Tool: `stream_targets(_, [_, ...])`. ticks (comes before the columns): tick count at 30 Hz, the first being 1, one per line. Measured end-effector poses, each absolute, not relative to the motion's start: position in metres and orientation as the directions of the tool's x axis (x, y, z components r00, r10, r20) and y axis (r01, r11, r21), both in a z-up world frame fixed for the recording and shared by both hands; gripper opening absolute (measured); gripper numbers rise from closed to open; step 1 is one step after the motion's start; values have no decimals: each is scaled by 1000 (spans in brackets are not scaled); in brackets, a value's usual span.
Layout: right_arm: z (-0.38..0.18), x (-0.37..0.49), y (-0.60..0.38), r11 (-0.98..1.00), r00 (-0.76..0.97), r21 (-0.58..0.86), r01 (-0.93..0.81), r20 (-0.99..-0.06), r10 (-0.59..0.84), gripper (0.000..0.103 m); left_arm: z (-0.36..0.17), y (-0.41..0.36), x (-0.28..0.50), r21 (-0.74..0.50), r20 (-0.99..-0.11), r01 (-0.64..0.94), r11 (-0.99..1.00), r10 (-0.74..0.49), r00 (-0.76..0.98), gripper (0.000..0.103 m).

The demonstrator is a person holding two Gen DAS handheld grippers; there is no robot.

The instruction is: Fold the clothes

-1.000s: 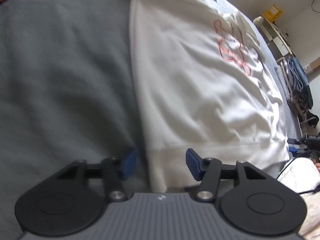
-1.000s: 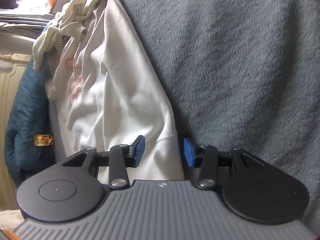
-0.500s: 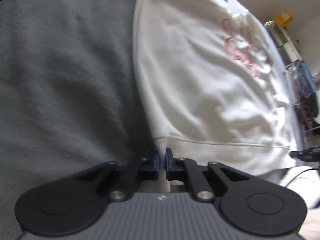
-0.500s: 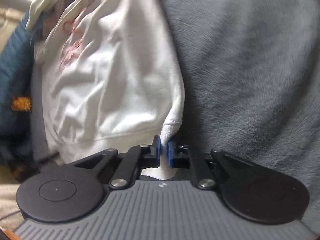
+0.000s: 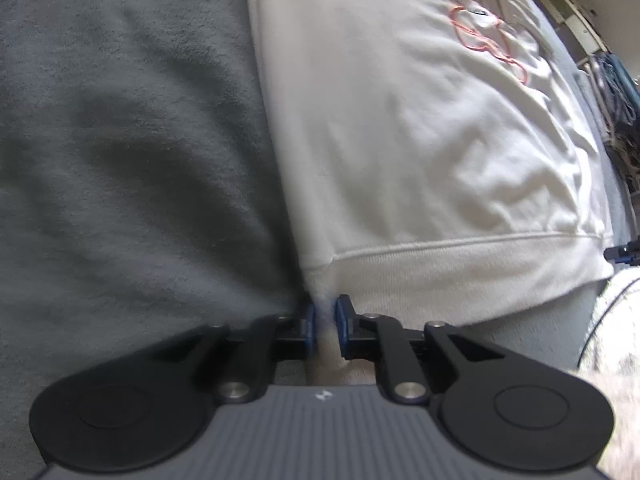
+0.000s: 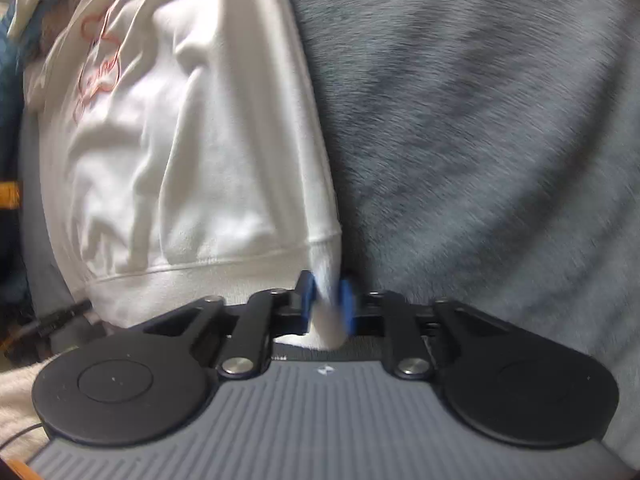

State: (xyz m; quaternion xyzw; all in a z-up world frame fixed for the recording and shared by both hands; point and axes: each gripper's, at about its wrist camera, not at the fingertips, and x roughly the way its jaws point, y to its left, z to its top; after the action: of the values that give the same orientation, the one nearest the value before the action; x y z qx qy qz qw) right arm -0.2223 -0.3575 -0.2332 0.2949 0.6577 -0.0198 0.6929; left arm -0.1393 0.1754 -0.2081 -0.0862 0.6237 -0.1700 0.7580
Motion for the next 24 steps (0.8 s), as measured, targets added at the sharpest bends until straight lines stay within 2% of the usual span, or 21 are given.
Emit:
stream_targets(1, [-229, -226, -361, 821, 145, 378, 428, -925, 351, 31, -204, 178, -141, -342, -915, 160, 926, -366, 167, 24])
stream_targets(3, [-219, -234, -369, 814, 177, 367, 451, -930, 322, 46, -193, 183, -143, -322, -916, 186, 928, -355, 187, 46])
stream_targets(6, [-201, -245, -384, 787, 265, 387, 480, -920, 291, 47, -170, 194, -143, -246, -911, 231, 942, -306, 278, 56])
stream_targets(10, [-175, -247, -399, 773, 397, 413, 483, -889, 227, 48, -147, 209, -120, -202, -890, 197, 959, -264, 371, 56])
stream_targets(14, [-163, -219, -402, 804, 502, 407, 434, -850, 159, 47, -140, 197, -81, -227, -842, 175, 958, -283, 459, 56])
stream_targets(19, [-173, -149, -387, 851, 588, 361, 380, -805, 79, 46, -160, 150, -34, -247, -800, 204, 947, -318, 509, 56])
stream_targets(24, [-188, -76, -374, 911, 616, 242, 333, -788, -16, 45, -179, 118, -10, -257, -783, 243, 935, -349, 514, 57])
